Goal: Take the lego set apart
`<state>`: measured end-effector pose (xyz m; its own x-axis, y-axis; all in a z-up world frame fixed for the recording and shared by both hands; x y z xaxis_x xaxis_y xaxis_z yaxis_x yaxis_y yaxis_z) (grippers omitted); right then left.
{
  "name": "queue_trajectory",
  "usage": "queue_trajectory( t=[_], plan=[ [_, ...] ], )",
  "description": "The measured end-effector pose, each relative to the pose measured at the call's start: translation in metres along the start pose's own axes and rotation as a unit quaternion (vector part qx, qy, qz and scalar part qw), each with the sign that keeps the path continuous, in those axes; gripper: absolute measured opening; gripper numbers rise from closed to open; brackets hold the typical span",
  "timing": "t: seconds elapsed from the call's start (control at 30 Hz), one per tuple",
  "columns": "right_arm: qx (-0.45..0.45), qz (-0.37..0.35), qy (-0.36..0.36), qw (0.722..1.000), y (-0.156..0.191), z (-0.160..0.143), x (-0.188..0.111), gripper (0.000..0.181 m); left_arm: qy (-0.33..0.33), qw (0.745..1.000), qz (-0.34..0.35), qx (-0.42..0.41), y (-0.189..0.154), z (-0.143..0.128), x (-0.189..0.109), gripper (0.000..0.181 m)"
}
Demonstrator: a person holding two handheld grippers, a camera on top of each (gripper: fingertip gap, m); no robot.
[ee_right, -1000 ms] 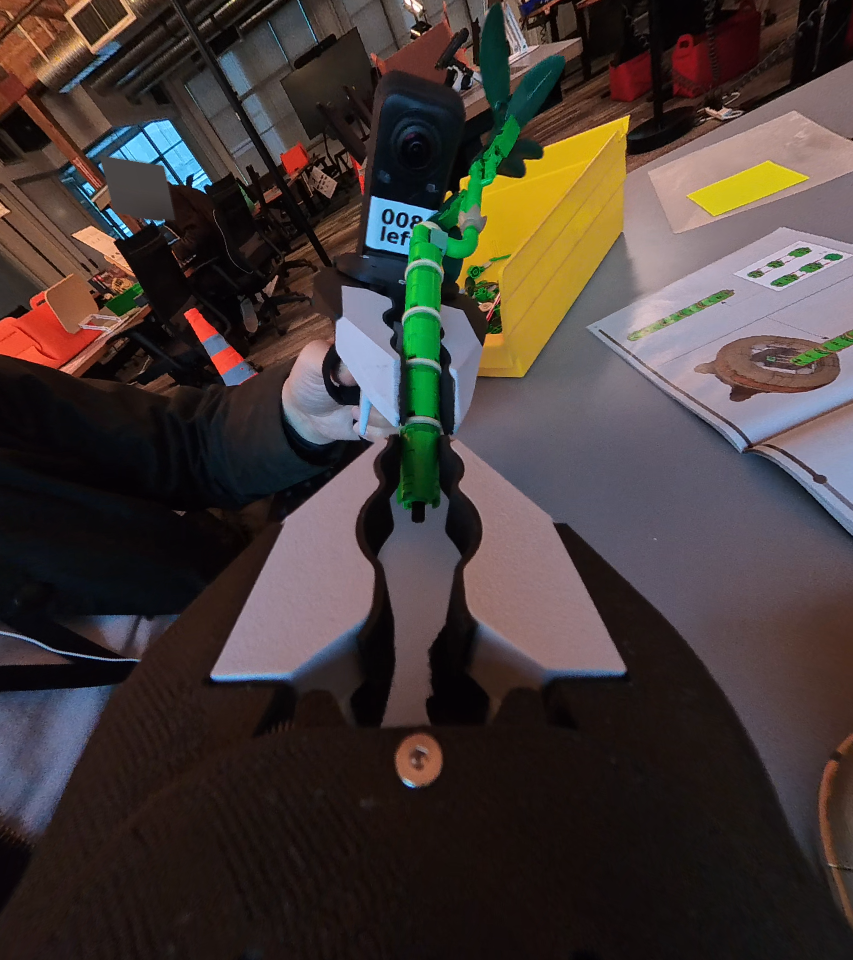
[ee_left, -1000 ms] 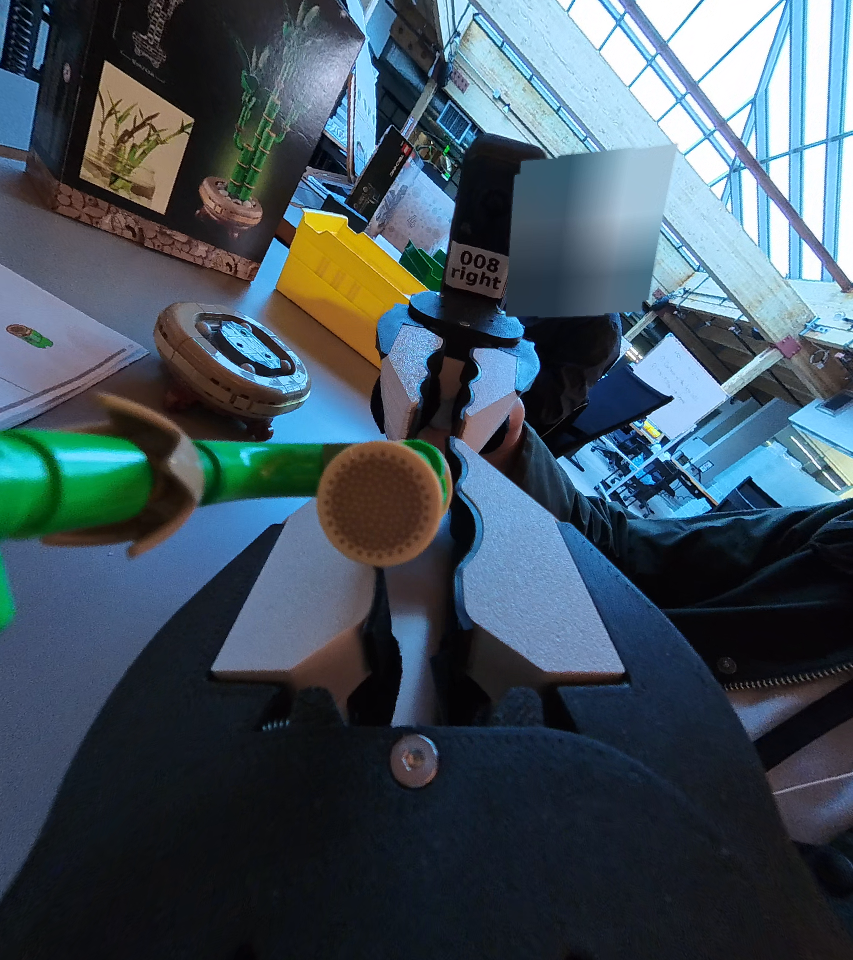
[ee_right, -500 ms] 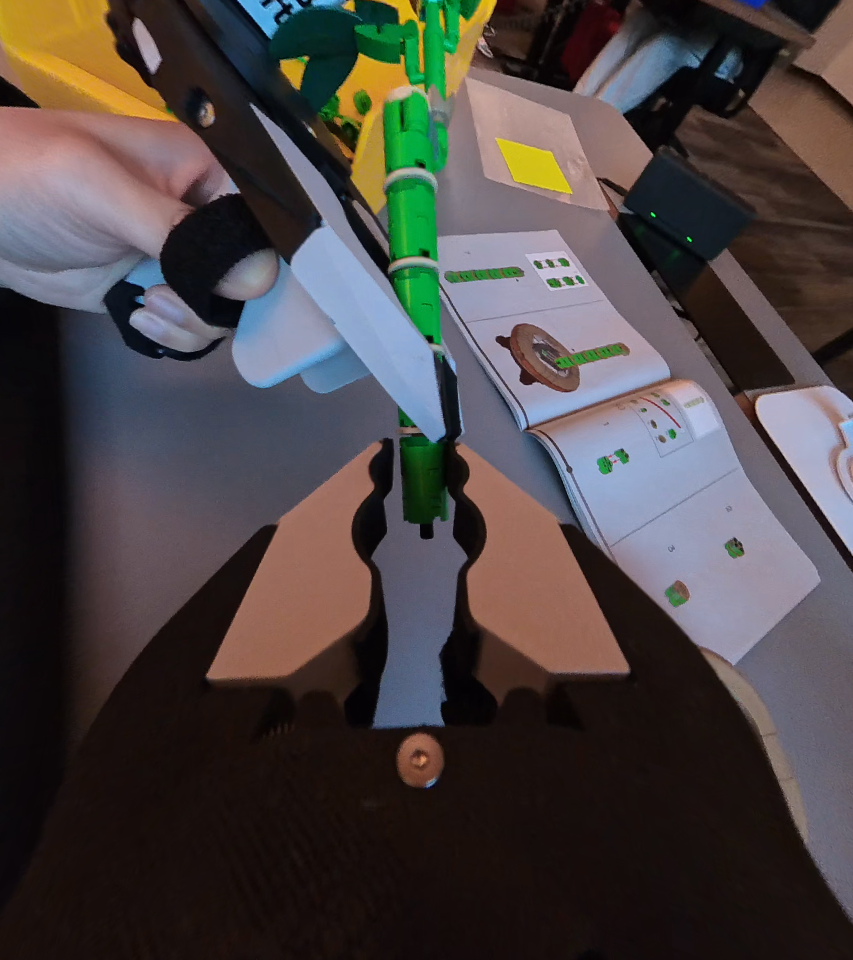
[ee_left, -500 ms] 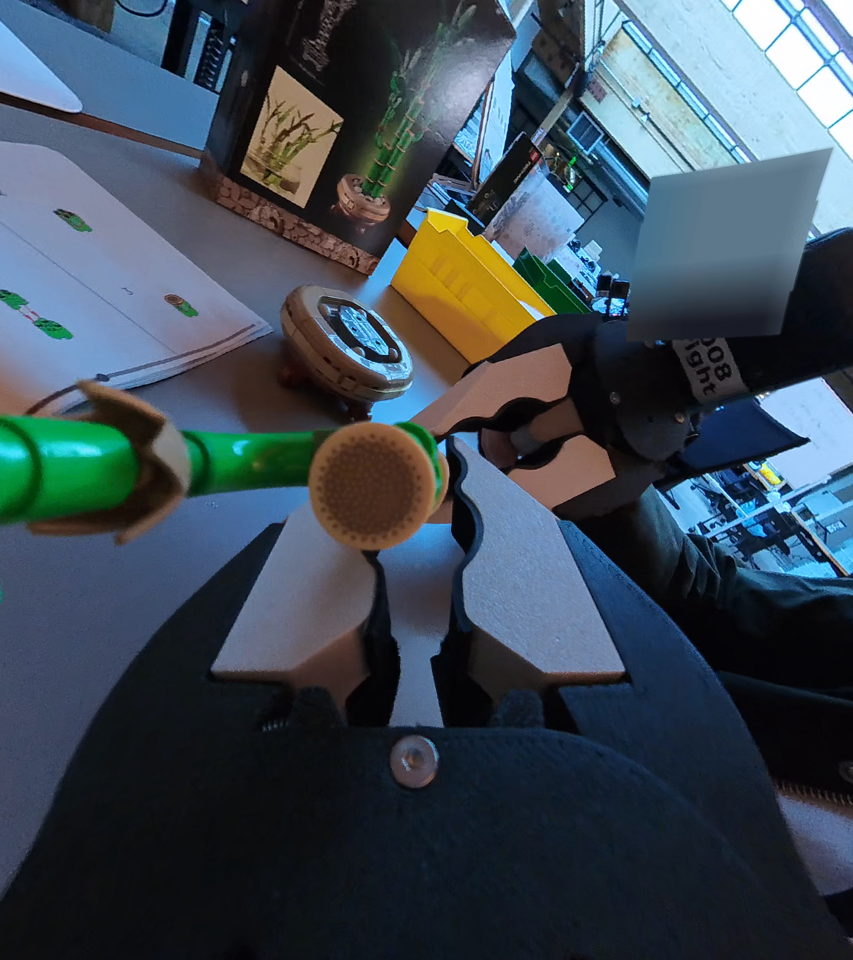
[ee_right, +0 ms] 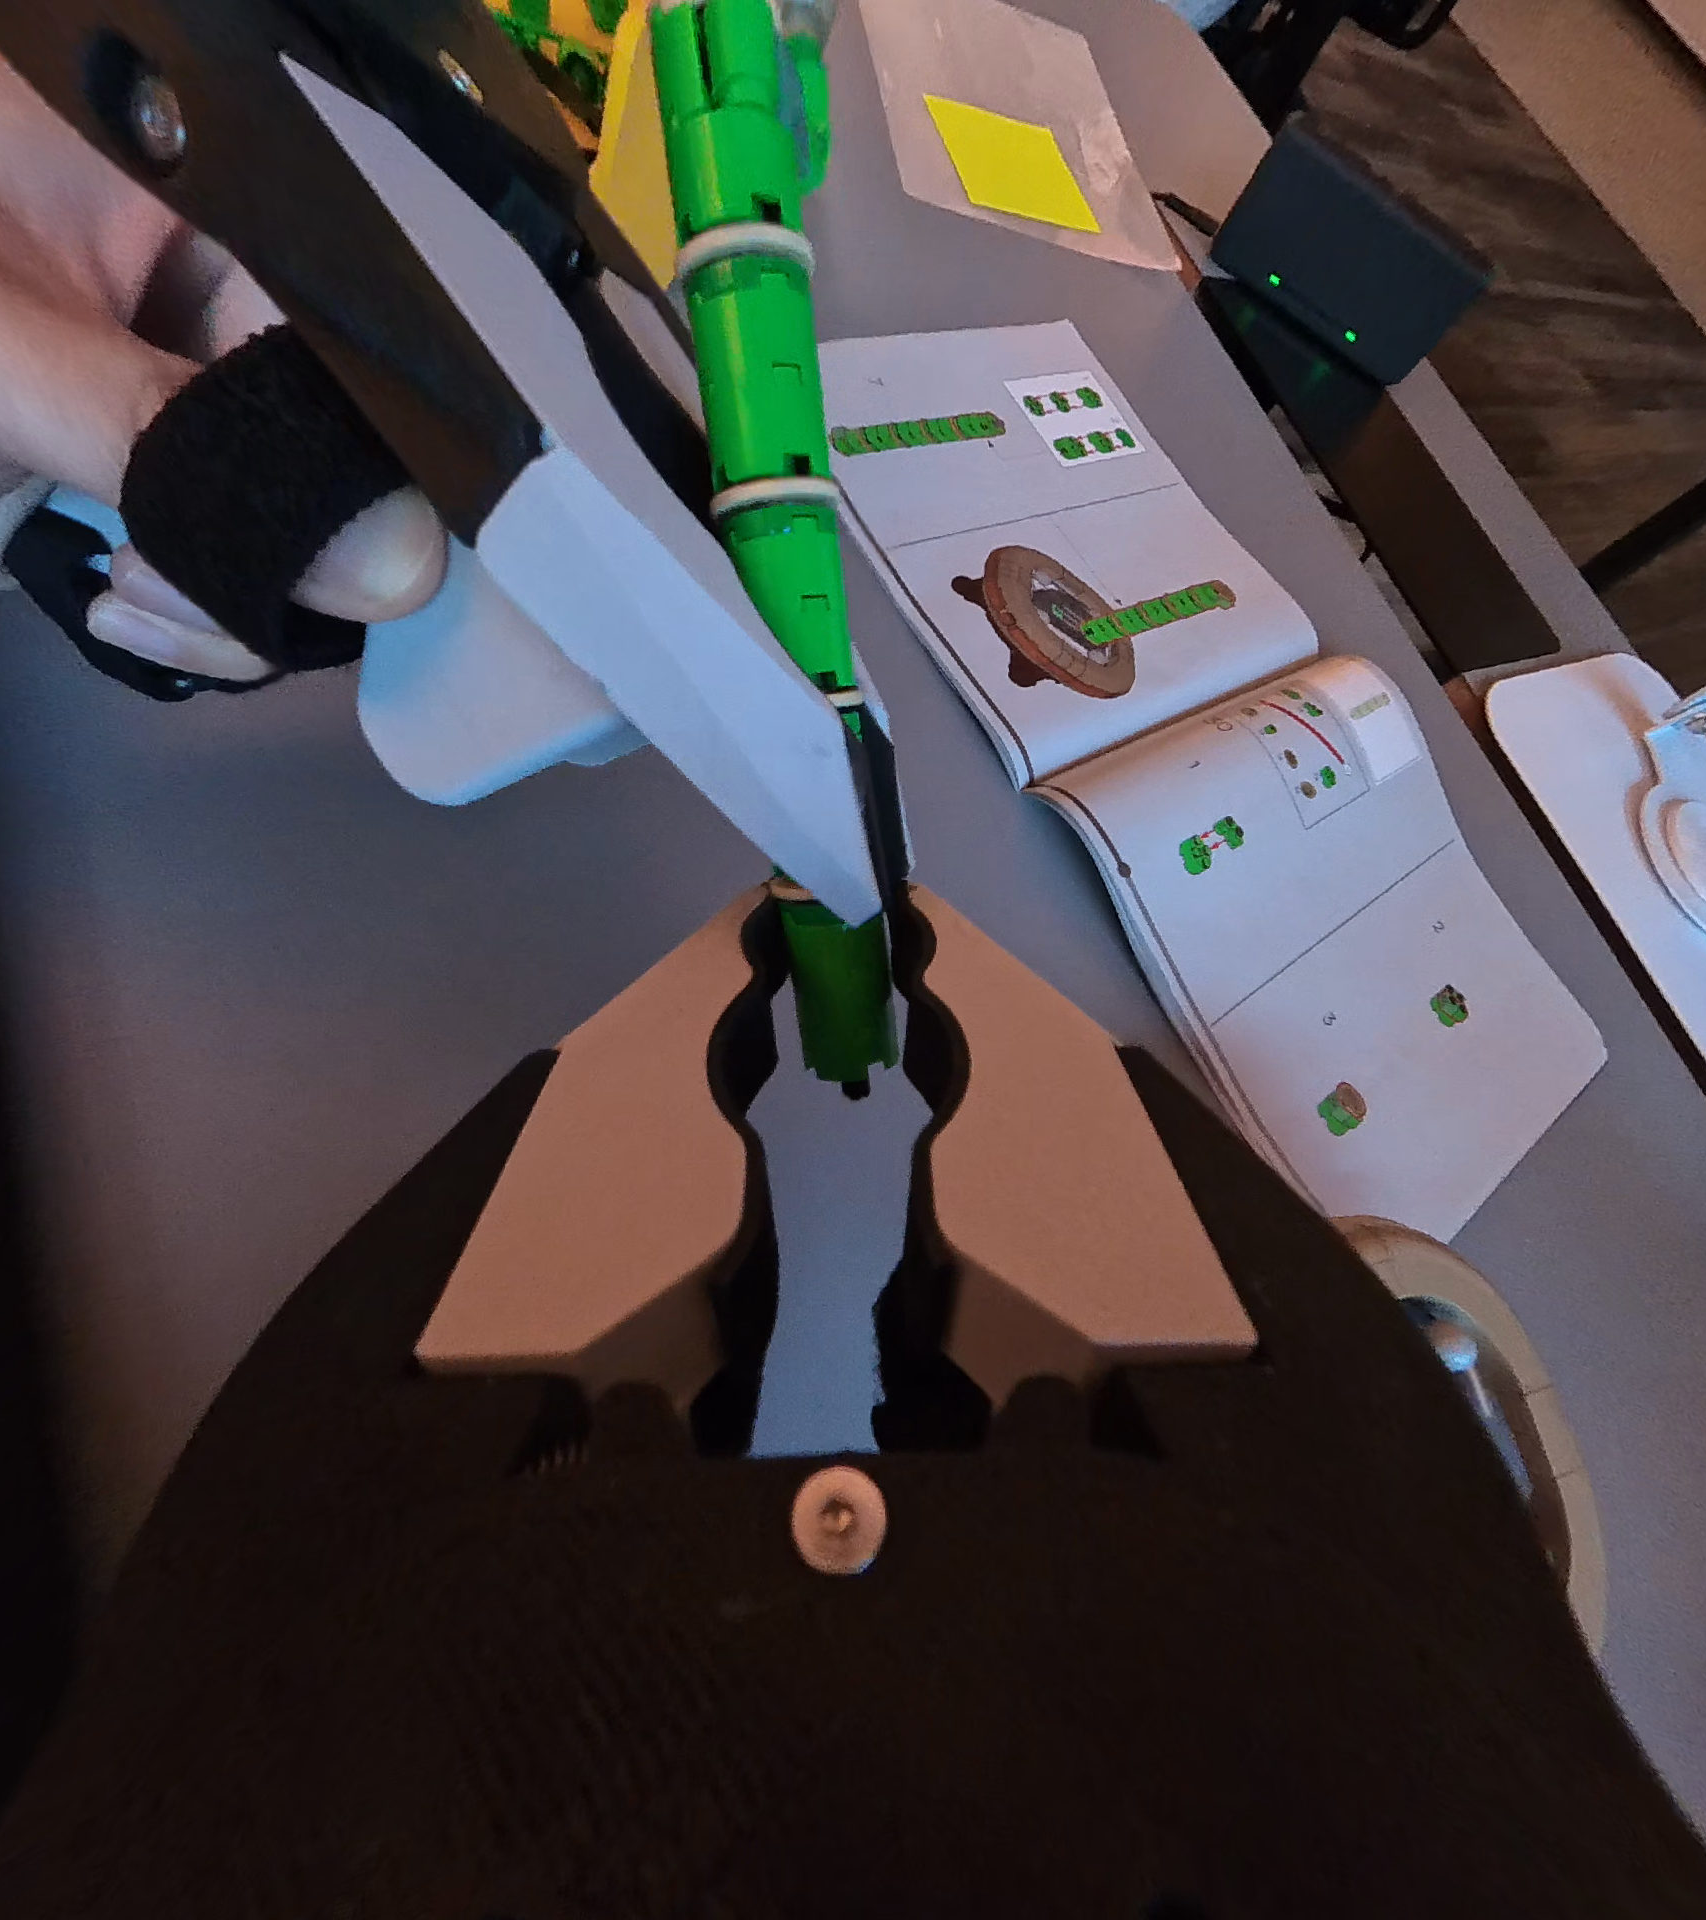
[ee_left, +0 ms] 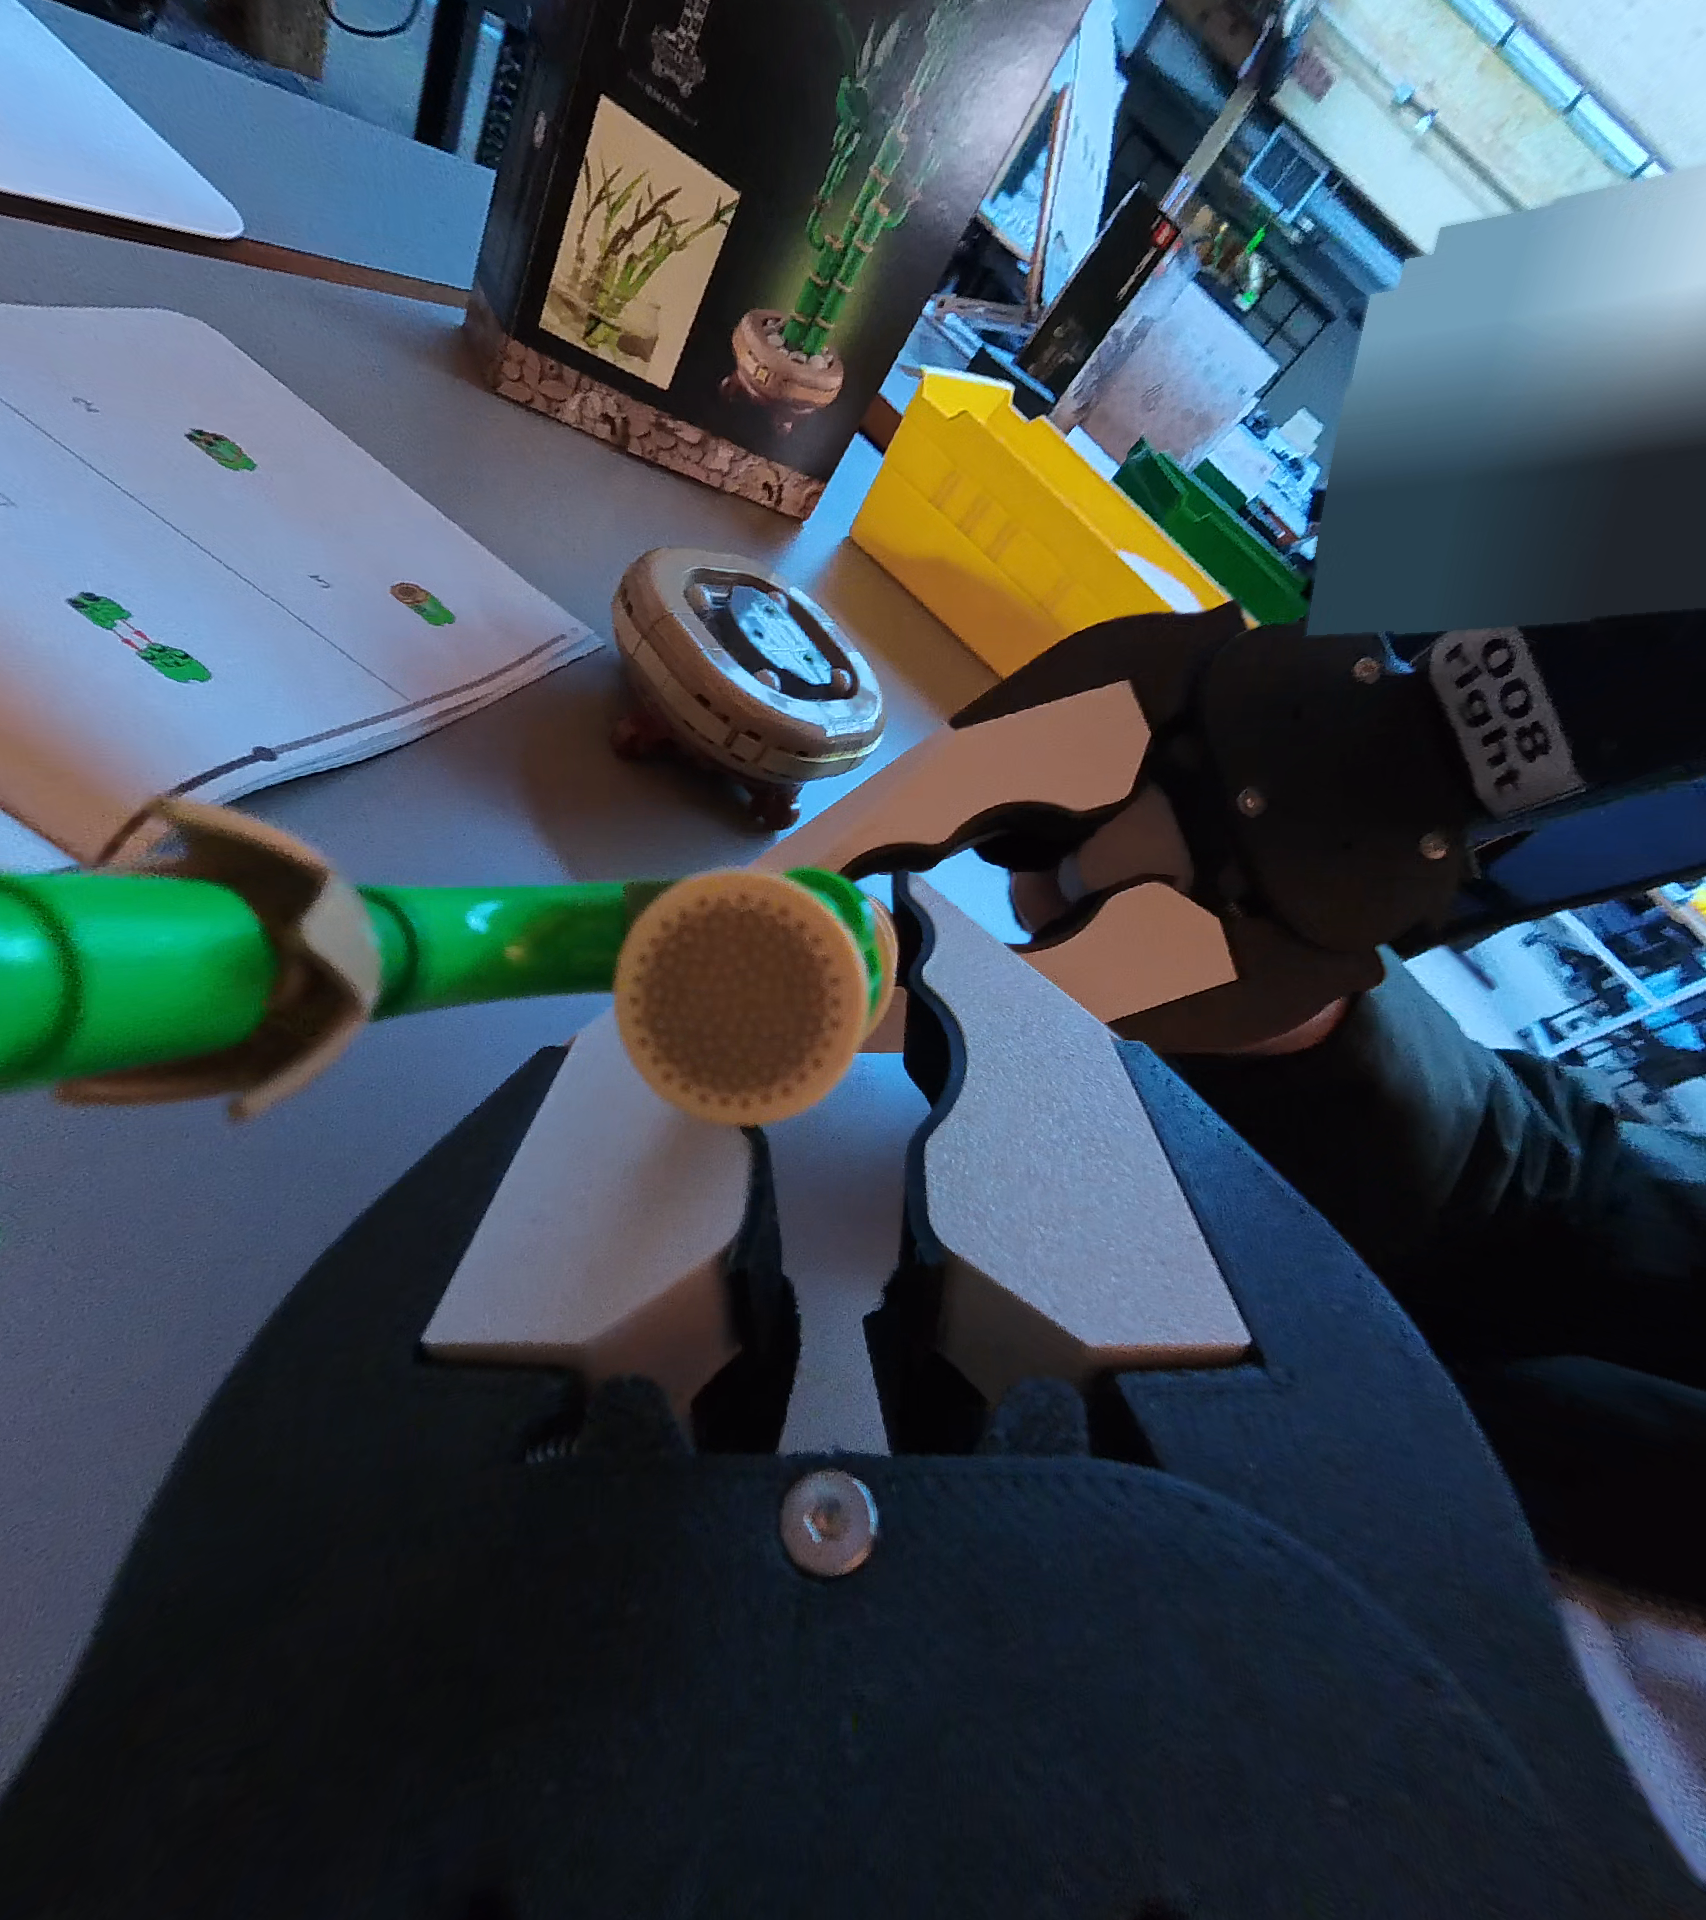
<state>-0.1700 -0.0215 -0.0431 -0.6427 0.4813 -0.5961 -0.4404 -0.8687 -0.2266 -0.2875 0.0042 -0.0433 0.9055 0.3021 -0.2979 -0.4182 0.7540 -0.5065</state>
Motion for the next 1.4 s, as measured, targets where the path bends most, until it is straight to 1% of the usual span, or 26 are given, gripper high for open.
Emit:
queue_trajectory(
  t=[0.1, 0.23, 0.33, 0.43, 0.5, 0.6, 0.67, 0.7, 0.73, 0.83, 0.9, 0.97, 1.0, 1.03, 1.13, 1.2, 1.27, 1.33, 1.4],
  plan=[
    [0.003, -0.003, 0.017, 1.0, 0.001, -0.001, 0.002, 0.016, 0.007, 1.0, 0.018, 0.021, -0.001, -0.001, 0.001, 0.016],
    [-0.001, -0.008, 0.03, 1.0, 0.002, -0.001, 0.003, 0.015, 0.012, 0.999, 0.019, 0.024, -0.001, -0.002, 0.002, 0.016],
    [-0.004, -0.008, 0.029, 1.0, 0.003, -0.001, 0.002, 0.015, 0.013, 1.0, 0.014, 0.023, -0.001, -0.002, 0.002, 0.016],
    [0.001, -0.003, 0.014, 1.0, 0.003, 0.0, 0.001, 0.015, 0.009, 0.999, 0.016, 0.033, -0.002, 0.0, 0.0, 0.018],
    [0.015, 0.007, 0.002, 1.0, 0.002, 0.0, -0.001, 0.014, -0.01, 0.999, 0.027, 0.041, -0.002, 0.003, -0.004, 0.024],
    [0.049, 0.033, -0.039, 0.997, 0.002, 0.003, -0.003, 0.014, -0.036, 0.998, 0.032, 0.048, -0.003, 0.007, -0.01, 0.024],
    [0.058, 0.036, -0.035, 0.997, 0.001, 0.001, -0.003, 0.014, -0.066, 0.996, 0.046, 0.049, -0.001, 0.011, -0.016, 0.027],
    [0.058, 0.038, -0.036, 0.997, 0.001, 0.0, -0.003, 0.014, -0.077, 0.994, 0.053, 0.051, 0.0, 0.013, -0.019, 0.026],
    [0.061, 0.044, -0.04, 0.996, 0.002, 0.0, -0.002, 0.014, -0.085, 0.994, 0.055, 0.051, 0.001, 0.015, -0.022, 0.02],
    [0.064, 0.088, -0.059, 0.992, 0.005, 0.001, 0.0, 0.016, -0.085, 0.994, 0.042, 0.056, 0.0, 0.016, -0.025, 0.018],
    [0.078, 0.121, -0.076, 0.987, 0.005, 0.001, -0.002, 0.032, -0.072, 0.993, 0.061, 0.072, 0.001, 0.017, -0.026, 0.018],
    [0.095, 0.145, -0.115, 0.978, 0.001, 0.004, -0.01, 0.041, -0.068, 0.989, 0.084, 0.104, -0.001, 0.017, -0.028, 0.018],
    [0.098, 0.159, -0.142, 0.972, 0.0, 0.007, -0.016, 0.042, -0.066, 0.987, 0.09, 0.119, -0.002, 0.018, -0.029, 0.018],
    [0.101, 0.175, -0.165, 0.965, -0.001, 0.009, -0.023, 0.04, -0.061, 0.985, 0.092, 0.129, -0.004, 0.017, -0.029, 0.017],
    [0.125, 0.184, -0.242, 0.944, -0.006, 0.016, -0.039, 0.035, -0.056, 0.984, 0.066, 0.155, -0.013, 0.016, -0.026, 0.017],
    [0.129, 0.174, -0.281, 0.935, -0.008, 0.019, -0.044, 0.035, -0.042, 0.975, 0.072, 0.207, -0.021, 0.013, -0.022, 0.017],
    [0.113, 0.166, -0.316, 0.927, -0.005, 0.025, -0.05, 0.034, -0.028, 0.962, 0.075, 0.263, -0.032, 0.006, -0.015, 0.017],
    [0.096, 0.157, -0.326, 0.927, -0.002, 0.029, -0.054, 0.037, -0.015, 0.949, 0.076, 0.305, -0.04, 0.0, -0.009, 0.017],
    [0.079, 0.158, -0.311, 0.934, 0.002, 0.03, -0.051, 0.04, -0.01, 0.941, 0.064, 0.331, -0.047, -0.005, -0.005, 0.016]
  ],
)
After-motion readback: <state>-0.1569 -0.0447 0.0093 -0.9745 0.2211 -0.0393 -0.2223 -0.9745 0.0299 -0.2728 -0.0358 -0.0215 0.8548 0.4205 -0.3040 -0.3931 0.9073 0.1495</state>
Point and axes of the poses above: each gripper's, where its closed fingertips meet, x out along the fingers, z out of its top, y = z × x across the jaws, the point moved 9 cm from there along -x, back along the fingers, and after that the axes turned 9 degrees about z, right-handed, at the moved point
